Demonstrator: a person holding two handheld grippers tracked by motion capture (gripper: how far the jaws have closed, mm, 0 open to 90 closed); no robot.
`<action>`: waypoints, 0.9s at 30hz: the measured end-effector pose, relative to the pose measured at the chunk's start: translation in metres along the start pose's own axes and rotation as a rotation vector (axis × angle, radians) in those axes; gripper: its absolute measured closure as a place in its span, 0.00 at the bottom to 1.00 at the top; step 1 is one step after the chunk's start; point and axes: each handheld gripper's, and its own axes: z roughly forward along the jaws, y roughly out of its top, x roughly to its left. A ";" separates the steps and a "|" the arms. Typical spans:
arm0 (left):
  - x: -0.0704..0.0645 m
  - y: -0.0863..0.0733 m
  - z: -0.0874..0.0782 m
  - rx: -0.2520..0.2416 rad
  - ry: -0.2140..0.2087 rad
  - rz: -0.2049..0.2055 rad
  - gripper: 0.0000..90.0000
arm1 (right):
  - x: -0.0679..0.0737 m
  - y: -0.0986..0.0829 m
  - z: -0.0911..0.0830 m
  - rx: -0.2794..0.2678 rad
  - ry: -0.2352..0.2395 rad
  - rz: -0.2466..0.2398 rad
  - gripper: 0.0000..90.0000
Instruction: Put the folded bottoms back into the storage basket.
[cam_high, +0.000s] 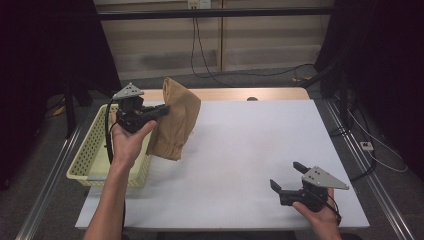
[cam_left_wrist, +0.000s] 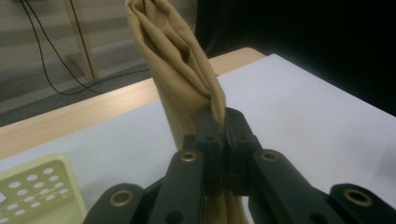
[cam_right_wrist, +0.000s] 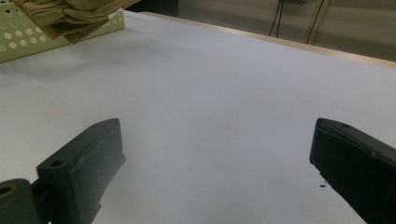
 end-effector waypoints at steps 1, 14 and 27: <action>0.000 0.000 -0.002 -0.007 0.001 -0.002 0.96 | 0.000 0.000 0.000 -0.001 0.001 -0.002 0.03; -0.002 0.007 -0.026 -0.055 0.027 0.012 0.96 | 0.001 0.000 -0.001 -0.006 0.009 -0.010 0.03; 0.000 0.012 -0.055 -0.108 0.051 0.006 0.96 | 0.001 0.000 0.000 -0.004 0.010 -0.012 0.03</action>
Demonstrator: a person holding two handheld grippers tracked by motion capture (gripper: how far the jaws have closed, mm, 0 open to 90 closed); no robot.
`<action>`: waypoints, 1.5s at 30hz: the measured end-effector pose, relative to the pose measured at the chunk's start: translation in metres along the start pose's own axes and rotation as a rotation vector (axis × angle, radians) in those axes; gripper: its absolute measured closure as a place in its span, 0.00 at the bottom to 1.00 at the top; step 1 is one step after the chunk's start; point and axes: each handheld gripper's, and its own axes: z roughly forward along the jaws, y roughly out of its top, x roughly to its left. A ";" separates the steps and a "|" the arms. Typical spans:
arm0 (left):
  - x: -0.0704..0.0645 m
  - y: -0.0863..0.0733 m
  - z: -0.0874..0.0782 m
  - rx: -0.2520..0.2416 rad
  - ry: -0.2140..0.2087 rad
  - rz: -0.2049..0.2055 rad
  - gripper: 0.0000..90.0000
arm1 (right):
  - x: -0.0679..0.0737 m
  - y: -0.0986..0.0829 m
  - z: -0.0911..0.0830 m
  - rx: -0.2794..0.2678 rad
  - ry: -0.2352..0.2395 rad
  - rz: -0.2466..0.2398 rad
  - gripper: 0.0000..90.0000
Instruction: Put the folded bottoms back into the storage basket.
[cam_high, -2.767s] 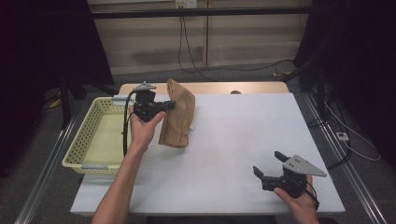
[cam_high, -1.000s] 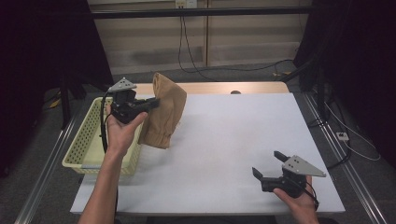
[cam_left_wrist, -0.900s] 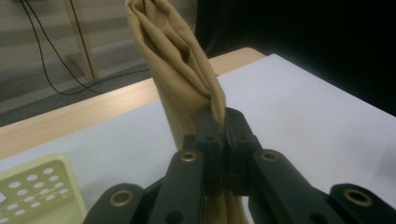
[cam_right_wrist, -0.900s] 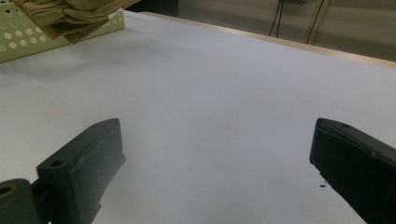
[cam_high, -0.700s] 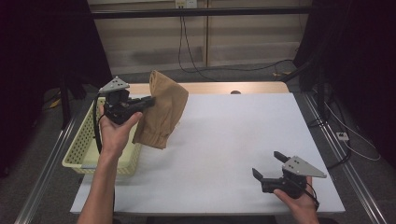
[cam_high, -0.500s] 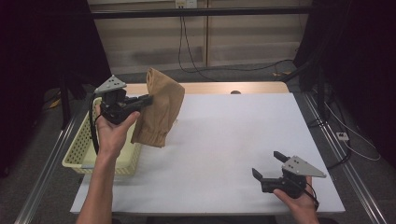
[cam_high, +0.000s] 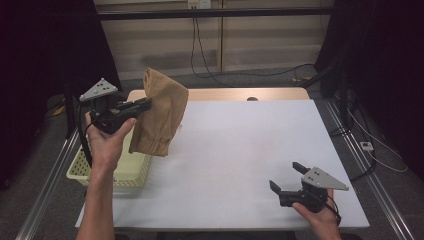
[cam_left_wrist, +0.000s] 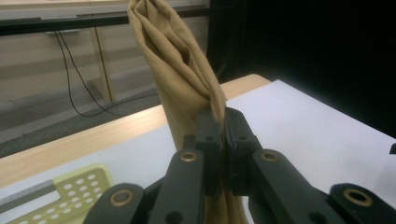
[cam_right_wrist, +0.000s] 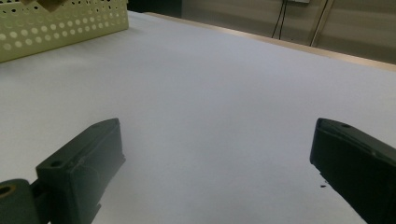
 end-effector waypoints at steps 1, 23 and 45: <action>0.001 0.000 -0.002 0.000 -0.001 0.001 0.96 | 0.000 0.000 0.000 0.000 0.000 0.000 0.03; 0.016 -0.001 -0.030 -0.017 0.059 -0.017 0.96 | 0.001 0.000 -0.001 -0.002 0.002 -0.002 0.03; 0.019 0.001 -0.054 -0.008 0.128 -0.021 0.96 | 0.000 0.001 0.000 -0.001 0.004 -0.001 0.03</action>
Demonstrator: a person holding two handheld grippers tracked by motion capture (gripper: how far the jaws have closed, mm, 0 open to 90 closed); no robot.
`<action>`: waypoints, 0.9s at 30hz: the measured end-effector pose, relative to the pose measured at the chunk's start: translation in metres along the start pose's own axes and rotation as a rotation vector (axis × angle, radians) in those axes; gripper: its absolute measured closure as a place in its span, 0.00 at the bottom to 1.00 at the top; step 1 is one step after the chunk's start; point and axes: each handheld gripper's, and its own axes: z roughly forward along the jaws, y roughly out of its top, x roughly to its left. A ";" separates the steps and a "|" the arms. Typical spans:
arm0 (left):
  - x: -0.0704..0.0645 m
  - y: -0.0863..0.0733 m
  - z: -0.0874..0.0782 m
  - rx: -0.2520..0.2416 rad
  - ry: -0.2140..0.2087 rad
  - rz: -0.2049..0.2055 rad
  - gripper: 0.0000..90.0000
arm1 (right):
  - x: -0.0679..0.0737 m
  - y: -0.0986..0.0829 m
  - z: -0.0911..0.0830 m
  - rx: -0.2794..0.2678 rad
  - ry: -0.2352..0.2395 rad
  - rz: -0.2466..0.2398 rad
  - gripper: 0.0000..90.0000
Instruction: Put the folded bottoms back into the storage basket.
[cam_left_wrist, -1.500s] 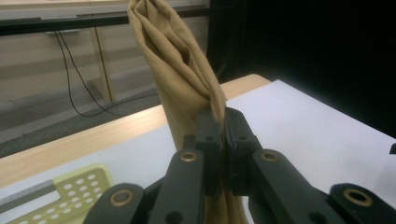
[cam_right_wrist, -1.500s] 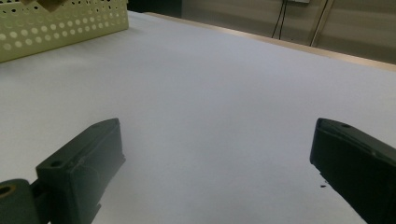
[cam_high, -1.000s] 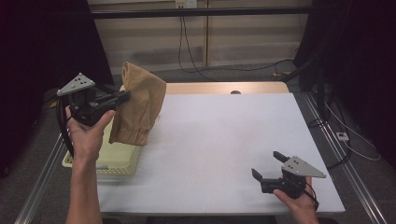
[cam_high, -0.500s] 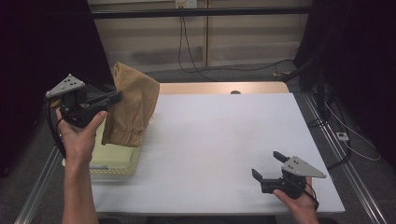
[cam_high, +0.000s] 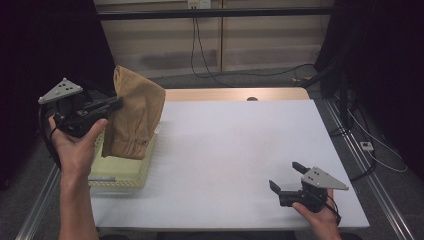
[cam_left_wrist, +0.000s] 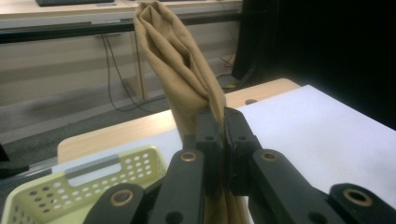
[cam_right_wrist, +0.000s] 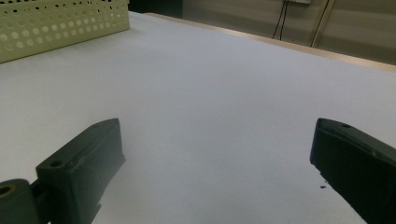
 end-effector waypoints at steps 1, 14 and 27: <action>0.002 -0.002 -0.001 -0.001 -0.004 -0.004 0.96 | 0.000 0.000 0.000 0.000 0.000 0.001 0.03; 0.020 -0.015 -0.002 0.033 0.040 -0.029 0.96 | 0.001 0.000 0.001 0.006 0.001 -0.007 0.03; 0.032 -0.024 0.008 0.076 0.047 -0.062 0.96 | 0.001 0.000 0.001 0.009 0.003 -0.005 0.03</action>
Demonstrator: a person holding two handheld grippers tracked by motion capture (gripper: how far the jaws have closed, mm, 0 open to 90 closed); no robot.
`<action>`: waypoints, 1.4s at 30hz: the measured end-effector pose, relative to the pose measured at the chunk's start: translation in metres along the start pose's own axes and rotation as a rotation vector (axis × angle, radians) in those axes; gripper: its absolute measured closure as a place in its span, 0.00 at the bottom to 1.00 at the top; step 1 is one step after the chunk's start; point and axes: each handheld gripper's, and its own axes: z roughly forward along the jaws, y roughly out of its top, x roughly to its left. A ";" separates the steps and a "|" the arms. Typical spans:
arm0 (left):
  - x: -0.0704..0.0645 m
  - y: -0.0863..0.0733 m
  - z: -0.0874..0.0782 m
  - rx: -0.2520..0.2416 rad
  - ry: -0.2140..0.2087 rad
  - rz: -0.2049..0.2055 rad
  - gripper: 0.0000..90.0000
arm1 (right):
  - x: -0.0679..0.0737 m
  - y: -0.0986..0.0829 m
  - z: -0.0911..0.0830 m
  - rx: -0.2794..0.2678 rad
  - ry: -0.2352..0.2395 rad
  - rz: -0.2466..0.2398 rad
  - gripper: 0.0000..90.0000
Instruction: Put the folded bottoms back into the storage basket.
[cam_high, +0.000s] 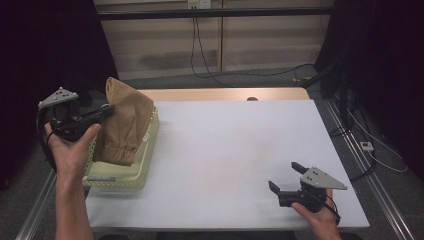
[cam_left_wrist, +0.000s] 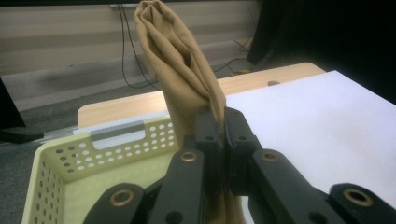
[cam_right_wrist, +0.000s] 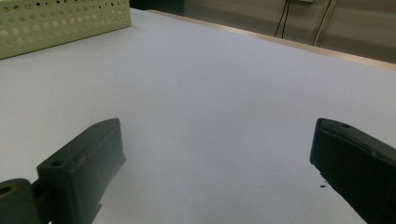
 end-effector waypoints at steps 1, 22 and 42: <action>0.001 -0.001 0.000 0.004 0.001 0.000 0.96 | 0.000 0.000 0.000 0.000 0.000 -0.001 0.03; 0.013 -0.011 0.019 0.104 0.003 -0.020 0.96 | 0.000 0.000 0.000 0.006 0.004 -0.006 0.03; 0.008 -0.019 0.043 0.176 -0.008 -0.022 0.96 | 0.001 0.000 0.001 0.009 0.000 -0.005 0.04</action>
